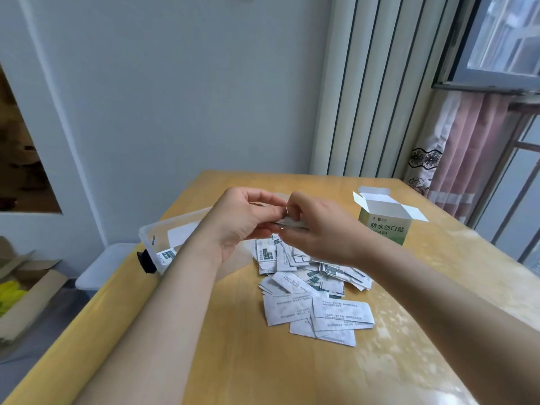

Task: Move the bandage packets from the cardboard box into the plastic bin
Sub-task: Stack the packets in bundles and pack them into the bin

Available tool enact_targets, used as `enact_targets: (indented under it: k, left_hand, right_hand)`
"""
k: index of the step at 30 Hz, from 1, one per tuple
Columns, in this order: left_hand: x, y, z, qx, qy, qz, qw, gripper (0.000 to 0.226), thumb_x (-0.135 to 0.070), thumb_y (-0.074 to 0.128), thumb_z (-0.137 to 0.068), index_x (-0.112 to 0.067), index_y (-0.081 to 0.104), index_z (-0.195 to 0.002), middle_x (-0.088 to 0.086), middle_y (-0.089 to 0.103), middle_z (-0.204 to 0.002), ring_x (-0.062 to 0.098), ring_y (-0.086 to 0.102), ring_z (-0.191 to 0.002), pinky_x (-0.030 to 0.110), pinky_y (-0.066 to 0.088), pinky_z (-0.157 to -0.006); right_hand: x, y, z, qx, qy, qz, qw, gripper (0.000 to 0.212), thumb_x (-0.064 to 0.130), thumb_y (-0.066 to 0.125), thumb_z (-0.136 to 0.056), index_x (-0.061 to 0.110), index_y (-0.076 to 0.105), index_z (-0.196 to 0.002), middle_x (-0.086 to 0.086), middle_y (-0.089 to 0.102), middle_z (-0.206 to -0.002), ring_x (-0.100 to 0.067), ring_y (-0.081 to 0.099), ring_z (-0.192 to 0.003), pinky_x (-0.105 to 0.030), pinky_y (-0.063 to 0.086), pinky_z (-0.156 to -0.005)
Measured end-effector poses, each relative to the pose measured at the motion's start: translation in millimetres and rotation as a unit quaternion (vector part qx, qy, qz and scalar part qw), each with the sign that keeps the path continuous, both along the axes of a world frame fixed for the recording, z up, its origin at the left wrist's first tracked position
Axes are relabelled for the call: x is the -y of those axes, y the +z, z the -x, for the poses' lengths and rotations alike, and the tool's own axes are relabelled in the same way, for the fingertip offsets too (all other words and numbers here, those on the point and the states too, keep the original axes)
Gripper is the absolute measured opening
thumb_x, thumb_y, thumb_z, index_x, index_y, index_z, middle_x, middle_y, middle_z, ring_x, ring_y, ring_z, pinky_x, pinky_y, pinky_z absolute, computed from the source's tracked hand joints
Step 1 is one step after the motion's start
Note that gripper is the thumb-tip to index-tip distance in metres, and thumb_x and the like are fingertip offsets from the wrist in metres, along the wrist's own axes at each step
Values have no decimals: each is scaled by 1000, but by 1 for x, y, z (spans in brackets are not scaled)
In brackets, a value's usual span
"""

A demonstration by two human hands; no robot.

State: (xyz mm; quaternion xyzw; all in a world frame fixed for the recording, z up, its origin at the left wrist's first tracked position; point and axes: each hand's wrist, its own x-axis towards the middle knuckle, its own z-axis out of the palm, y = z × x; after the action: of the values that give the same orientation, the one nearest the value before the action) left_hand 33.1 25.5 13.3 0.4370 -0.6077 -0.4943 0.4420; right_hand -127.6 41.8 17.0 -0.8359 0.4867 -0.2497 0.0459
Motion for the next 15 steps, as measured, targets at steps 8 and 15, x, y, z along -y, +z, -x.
enact_targets:
  k: [8, 15]
  left_hand:
    - [14, 4, -52, 60, 52, 67, 995, 9, 1, 73, -80, -6, 70, -84, 3, 65, -62, 9, 60, -44, 18, 52, -50]
    - [35, -14, -104, 161, 170, 97, 967, 11, -12, 74, -82, -22, 70, -85, 5, 71, -77, 13, 66, -63, 27, 53, -64]
  right_hand:
    - [43, 23, -31, 233, 54, -334, 912, 9, 12, 60, -93, 10, 64, -101, -16, 66, -91, -17, 62, -70, -26, 52, -62]
    - [83, 14, -99, 127, 98, -387, 908, 17, 4, 54, -95, -5, 67, -103, -6, 67, -76, -12, 62, -64, -21, 41, -52]
